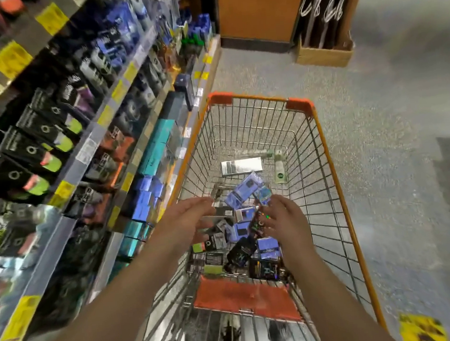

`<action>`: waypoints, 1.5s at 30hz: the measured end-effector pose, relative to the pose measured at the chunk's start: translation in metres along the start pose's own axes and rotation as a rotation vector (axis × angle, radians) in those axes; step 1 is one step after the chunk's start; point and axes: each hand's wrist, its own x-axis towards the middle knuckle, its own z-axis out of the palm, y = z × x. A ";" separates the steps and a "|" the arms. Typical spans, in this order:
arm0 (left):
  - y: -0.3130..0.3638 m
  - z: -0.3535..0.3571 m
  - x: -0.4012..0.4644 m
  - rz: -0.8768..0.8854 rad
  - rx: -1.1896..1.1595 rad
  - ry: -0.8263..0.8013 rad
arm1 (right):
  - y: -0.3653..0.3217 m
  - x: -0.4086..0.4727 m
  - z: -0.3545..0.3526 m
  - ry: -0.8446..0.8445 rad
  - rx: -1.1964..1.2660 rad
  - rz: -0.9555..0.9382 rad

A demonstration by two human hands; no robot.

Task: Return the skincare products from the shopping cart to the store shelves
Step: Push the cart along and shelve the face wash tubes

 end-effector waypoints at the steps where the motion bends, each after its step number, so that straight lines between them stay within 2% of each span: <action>1: -0.002 0.002 0.010 -0.008 0.007 -0.002 | 0.003 0.009 -0.001 0.024 -0.008 0.003; 9: -0.031 0.021 0.090 -0.084 -0.099 0.062 | 0.036 0.090 0.010 0.233 0.028 0.021; 14: -0.059 0.049 0.128 -0.166 -0.208 0.108 | 0.072 0.156 0.018 0.365 -0.139 -0.005; 18: -0.081 0.072 0.160 -0.230 -0.287 0.143 | 0.083 0.209 0.016 0.463 -0.284 -0.118; 21: -0.094 0.085 0.180 -0.268 -0.311 0.152 | 0.097 0.246 0.010 0.456 -0.443 -0.177; 25: -0.106 0.093 0.205 -0.291 -0.324 0.154 | 0.107 0.292 0.009 0.333 -0.751 -0.278; 30: -0.118 0.094 0.222 -0.322 -0.351 0.181 | 0.112 0.331 0.013 0.342 -0.844 -0.365; 37: -0.134 0.084 0.233 -0.385 -0.338 0.198 | 0.119 0.366 0.022 0.309 -1.043 -0.242; 45: -0.148 0.074 0.237 -0.424 -0.340 0.244 | 0.108 0.369 0.025 0.343 -1.089 -0.136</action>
